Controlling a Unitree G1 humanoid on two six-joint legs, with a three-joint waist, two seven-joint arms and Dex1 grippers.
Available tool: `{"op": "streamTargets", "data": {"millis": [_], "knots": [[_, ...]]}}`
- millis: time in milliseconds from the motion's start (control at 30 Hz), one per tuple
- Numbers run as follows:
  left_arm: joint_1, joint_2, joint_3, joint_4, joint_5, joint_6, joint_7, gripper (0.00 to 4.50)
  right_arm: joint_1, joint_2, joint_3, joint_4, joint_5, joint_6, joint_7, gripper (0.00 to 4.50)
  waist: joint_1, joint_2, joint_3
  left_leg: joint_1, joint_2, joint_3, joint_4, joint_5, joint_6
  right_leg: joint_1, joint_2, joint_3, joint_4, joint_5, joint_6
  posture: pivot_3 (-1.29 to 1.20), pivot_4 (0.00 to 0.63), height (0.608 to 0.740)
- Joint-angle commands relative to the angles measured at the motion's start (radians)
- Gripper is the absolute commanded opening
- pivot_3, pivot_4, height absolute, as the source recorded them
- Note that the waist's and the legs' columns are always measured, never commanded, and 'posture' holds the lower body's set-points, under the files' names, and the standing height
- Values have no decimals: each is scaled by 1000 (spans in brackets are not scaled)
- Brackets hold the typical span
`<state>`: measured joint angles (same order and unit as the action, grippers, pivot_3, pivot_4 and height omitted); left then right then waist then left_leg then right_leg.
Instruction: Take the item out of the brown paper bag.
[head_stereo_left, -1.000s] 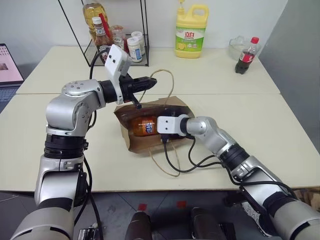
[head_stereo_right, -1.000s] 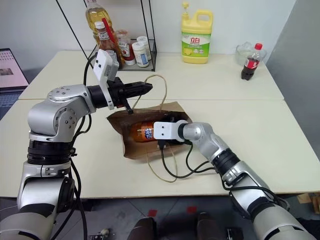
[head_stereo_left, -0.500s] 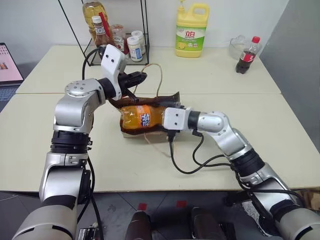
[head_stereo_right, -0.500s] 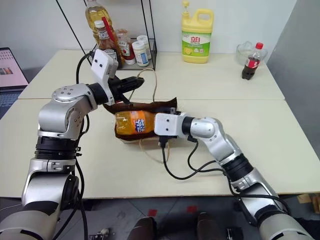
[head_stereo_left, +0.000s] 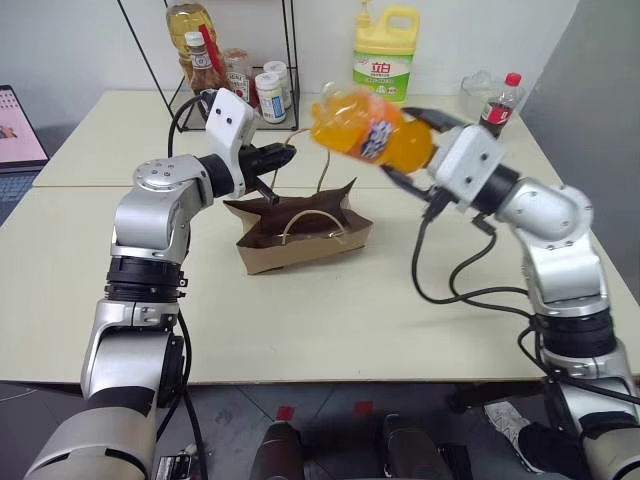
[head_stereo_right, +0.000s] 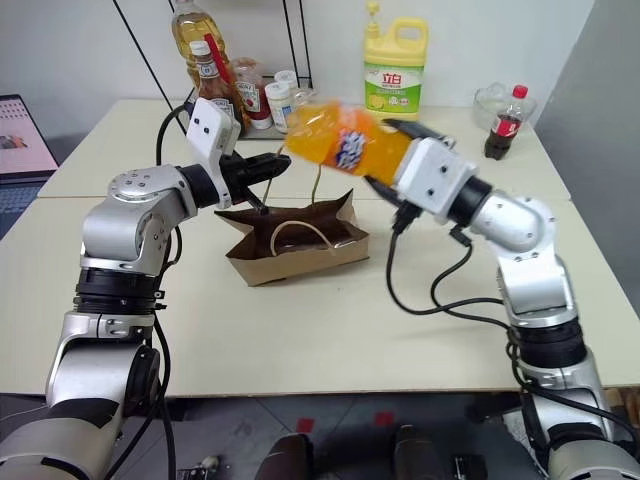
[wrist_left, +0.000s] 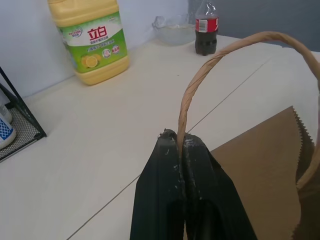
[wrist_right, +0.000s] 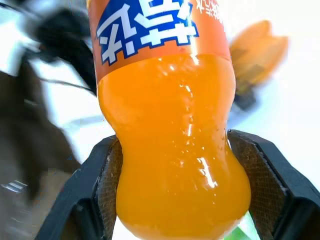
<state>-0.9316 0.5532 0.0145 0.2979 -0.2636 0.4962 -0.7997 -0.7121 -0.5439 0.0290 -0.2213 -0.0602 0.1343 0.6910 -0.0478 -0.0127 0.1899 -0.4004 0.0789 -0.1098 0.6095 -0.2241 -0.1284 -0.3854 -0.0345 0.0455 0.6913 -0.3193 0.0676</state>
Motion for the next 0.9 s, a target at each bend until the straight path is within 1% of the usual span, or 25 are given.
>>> {"op": "streamTargets", "data": {"millis": [33,167,267,367,500,700,733,767,833,900], "knots": [[-22,3,7,-2,3,-22,-8,0,32,-80,-65,5,-30,83,-23,2902,0,0,0,0,0,0,0,0,0,0,0,0,0,0,0,0,150,740],[-25,-1,2,9,5,-32,-12,0,109,-182,-69,85,-49,110,-2,2902,3,0,0,0,0,0,0,0,0,0,0,0,-1,0,0,0,150,740],[-33,-7,-2,24,10,-45,-14,0,199,-243,-69,174,-24,209,54,2902,6,0,0,-1,0,1,0,0,0,0,0,1,-2,0,0,0,150,740],[-37,-10,-3,32,13,-51,-17,0,223,-242,-58,204,22,301,90,2902,6,1,1,-1,0,1,0,0,0,0,0,1,-2,0,0,0,150,740],[-39,-15,-5,39,13,-55,-23,0,219,-248,4,273,9,308,129,2902,-11,2,1,0,0,2,0,0,0,0,0,2,-1,0,0,0,150,740],[-49,-16,-6,42,18,-54,-29,0,157,-230,56,354,9,345,162,2902,-11,2,1,0,0,2,0,0,0,0,0,2,-2,0,0,0,150,740],[-50,-14,-6,41,18,-54,-31,0,154,-234,65,365,4,335,167,3613,-11,1,1,0,0,2,0,0,0,0,0,1,-2,0,0,0,150,740],[-49,-12,-6,39,19,-53,-33,0,152,-235,68,376,0,327,165,3944,-11,1,1,0,0,2,0,0,0,0,0,1,-2,0,0,0,150,740],[-46,-8,-4,32,20,-51,-35,0,155,-240,68,378,2,318,167,4466,-10,2,1,0,0,2,0,0,0,0,0,1,-2,0,0,0,150,740],[-45,-4,-1,28,21,-50,-37,0,159,-242,50,349,21,325,170,4466,-9,2,1,0,0,2,0,0,0,0,0,1,-2,0,0,0,150,740]]}}
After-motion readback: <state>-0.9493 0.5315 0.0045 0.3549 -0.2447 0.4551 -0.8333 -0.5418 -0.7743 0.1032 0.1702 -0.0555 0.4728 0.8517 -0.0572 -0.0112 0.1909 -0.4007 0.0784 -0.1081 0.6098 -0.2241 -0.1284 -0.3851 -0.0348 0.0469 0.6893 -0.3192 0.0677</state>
